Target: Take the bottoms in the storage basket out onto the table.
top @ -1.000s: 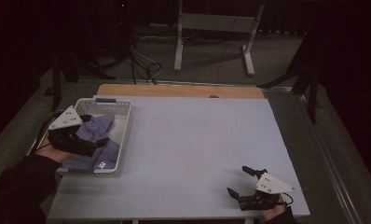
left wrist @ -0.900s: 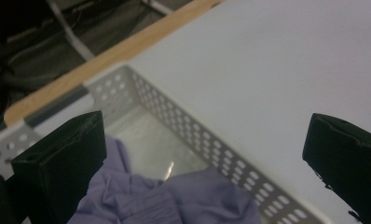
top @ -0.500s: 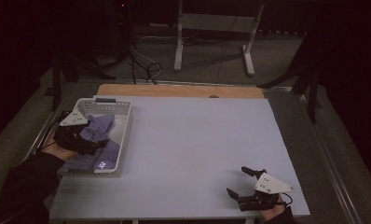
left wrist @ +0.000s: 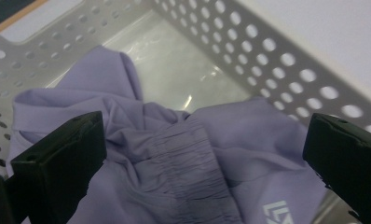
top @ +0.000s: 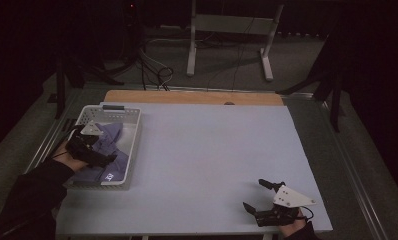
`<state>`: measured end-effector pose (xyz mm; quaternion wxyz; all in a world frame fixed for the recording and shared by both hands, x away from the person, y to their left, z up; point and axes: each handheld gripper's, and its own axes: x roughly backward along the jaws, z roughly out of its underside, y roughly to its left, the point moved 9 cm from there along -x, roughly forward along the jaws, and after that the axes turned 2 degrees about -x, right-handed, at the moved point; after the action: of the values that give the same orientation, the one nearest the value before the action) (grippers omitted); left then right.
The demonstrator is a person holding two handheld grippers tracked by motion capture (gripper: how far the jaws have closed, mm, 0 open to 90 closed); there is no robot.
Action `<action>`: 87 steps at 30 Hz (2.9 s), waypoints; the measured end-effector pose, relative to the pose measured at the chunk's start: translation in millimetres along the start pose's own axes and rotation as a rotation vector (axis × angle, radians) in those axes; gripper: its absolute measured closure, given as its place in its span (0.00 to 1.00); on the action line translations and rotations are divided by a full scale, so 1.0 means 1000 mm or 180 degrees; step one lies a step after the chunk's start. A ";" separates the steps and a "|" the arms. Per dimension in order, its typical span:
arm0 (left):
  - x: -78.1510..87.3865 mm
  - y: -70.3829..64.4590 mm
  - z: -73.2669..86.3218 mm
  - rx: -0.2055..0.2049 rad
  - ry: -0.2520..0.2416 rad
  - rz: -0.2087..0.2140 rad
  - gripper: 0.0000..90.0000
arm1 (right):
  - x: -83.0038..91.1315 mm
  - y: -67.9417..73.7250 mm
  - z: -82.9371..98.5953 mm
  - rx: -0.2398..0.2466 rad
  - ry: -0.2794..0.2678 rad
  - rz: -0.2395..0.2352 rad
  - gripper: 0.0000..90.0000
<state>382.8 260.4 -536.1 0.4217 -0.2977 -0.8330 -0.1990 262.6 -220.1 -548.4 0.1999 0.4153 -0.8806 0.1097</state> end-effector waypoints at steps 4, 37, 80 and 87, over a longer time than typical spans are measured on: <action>-0.008 -0.001 0.002 -0.0046 0.0103 0.0027 0.00 | 0.000 0.000 0.000 -0.0016 0.0003 0.0000 0.10; -0.067 0.024 0.019 0.0173 0.0825 -0.0080 0.00 | 0.000 0.004 0.000 0.0042 0.0012 -0.0070 0.10; -0.039 0.016 0.007 0.0309 0.0687 -0.0068 0.90 | 0.000 0.005 0.001 0.0042 0.0031 -0.0061 0.10; -0.019 0.026 0.002 0.0442 0.0471 -0.0171 0.91 | 0.001 0.005 0.001 0.0038 0.0026 -0.0063 0.10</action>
<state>407.1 274.7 -550.5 0.4962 -0.2298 -0.8191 -0.1734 258.5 -218.0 -548.7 0.2021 0.4247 -0.8750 0.1147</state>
